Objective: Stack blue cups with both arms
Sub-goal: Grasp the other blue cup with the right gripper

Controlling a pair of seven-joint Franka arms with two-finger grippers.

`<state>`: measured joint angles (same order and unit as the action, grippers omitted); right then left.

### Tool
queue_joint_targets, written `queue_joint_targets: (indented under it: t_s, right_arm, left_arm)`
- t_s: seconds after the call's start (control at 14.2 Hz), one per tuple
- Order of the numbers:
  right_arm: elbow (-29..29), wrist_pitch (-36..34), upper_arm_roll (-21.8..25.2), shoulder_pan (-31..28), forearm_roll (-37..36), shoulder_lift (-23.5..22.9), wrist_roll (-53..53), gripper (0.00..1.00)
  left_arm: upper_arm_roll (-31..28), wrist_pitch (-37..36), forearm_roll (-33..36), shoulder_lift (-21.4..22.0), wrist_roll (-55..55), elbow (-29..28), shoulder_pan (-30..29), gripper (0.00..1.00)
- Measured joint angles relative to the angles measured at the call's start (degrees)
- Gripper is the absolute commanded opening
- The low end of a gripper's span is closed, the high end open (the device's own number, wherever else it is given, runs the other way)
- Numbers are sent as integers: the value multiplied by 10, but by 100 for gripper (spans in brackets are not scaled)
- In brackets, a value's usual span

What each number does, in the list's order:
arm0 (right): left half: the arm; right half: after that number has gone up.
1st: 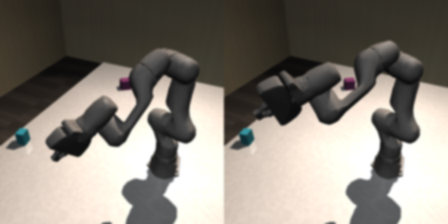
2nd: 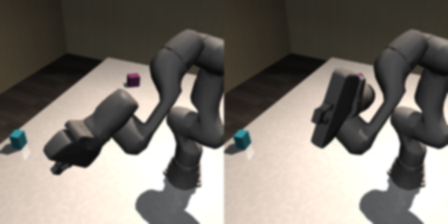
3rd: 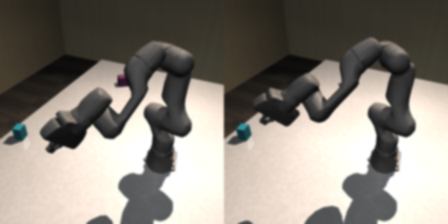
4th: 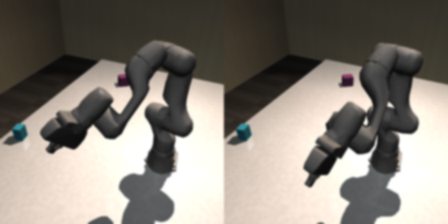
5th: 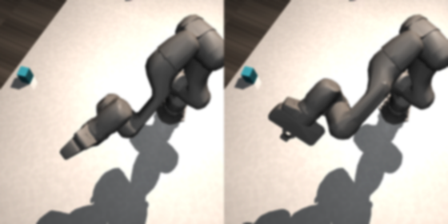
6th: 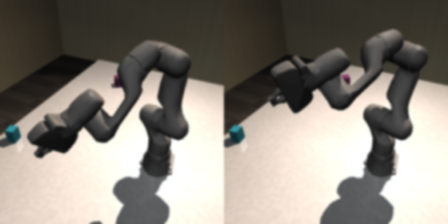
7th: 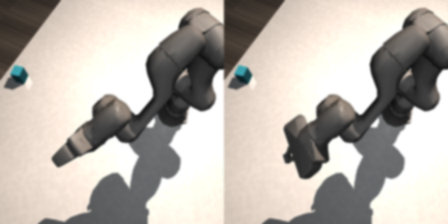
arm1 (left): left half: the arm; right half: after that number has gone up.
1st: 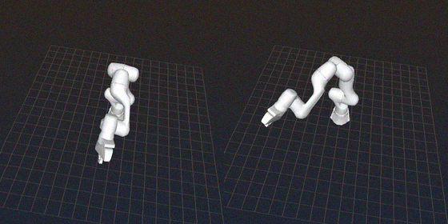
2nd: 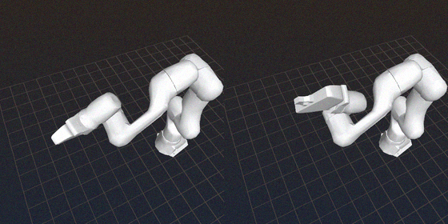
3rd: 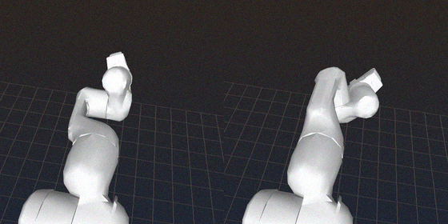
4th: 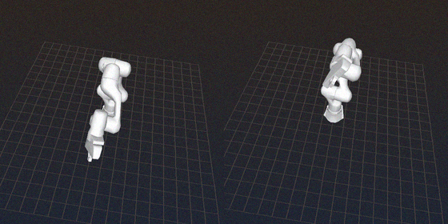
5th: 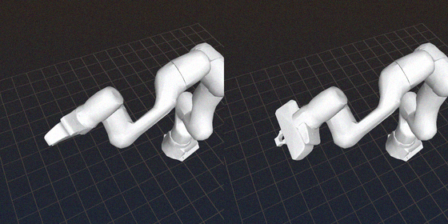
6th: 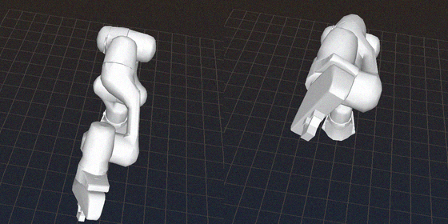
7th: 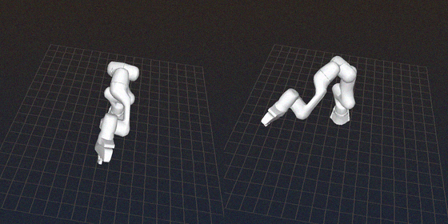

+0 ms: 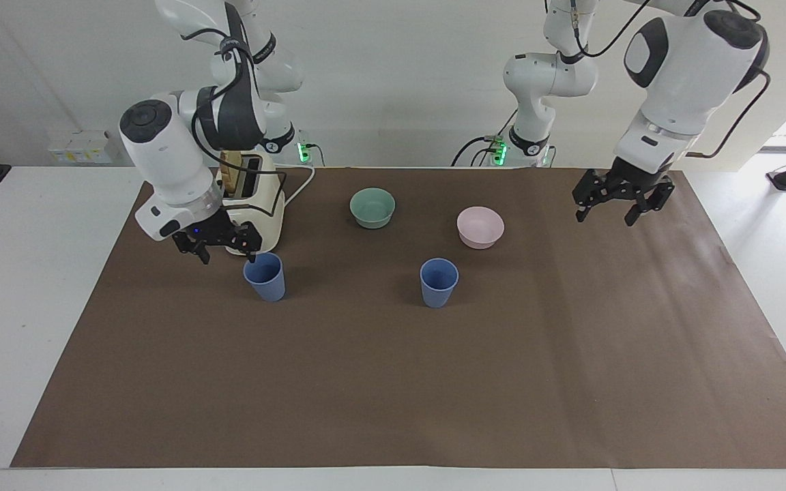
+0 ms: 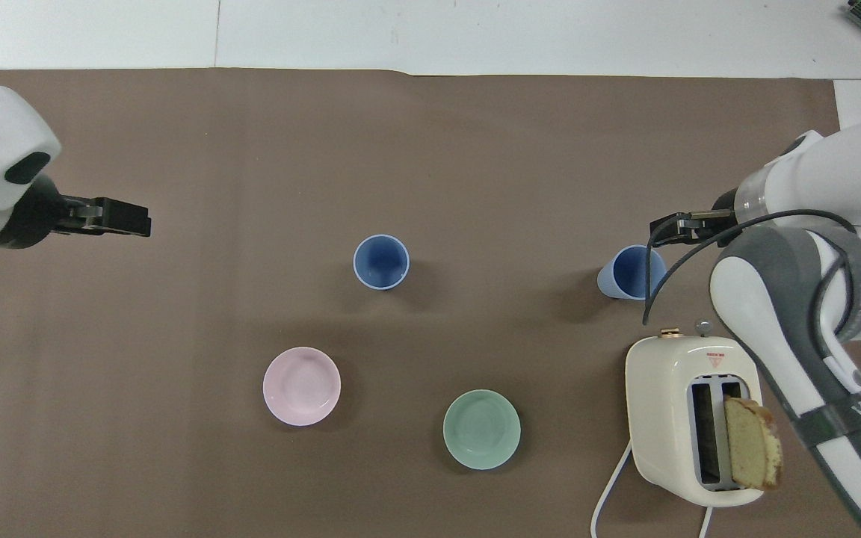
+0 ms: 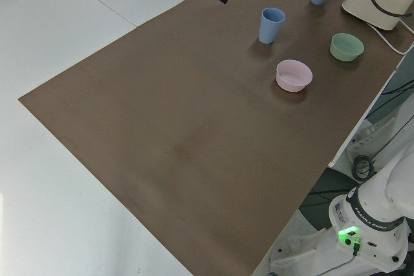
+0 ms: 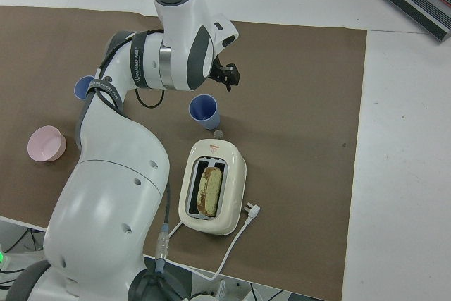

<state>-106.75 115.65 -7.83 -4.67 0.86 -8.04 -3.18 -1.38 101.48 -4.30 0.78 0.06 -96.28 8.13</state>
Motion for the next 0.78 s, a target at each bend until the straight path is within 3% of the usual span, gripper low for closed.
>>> queue_joint_targets:
  t_s: [0.35,0.42,0.56,0.63,0.78]
  right_arm:
    - [-45,49,1,0,0,-32,0,100]
    - [-55,60,1,0,0,-38,0,89]
    - [-75,77,1,0,0,-43,0,6]
    - [-78,80,0,0,0,-44,2,0]
    - [-77,81,-1,0,0,-44,15,0]
  left_arm:
    - [0,-68,3,-3,-45,63,-47,100]
    - [-1,-77,3,-5,-54,72,-53,100]
    - [-1,-98,14,-14,-67,95,-62,100]
    - [-1,-103,22,-19,-69,105,-63,100]
    - [-1,-106,28,-29,-69,118,-63,100]
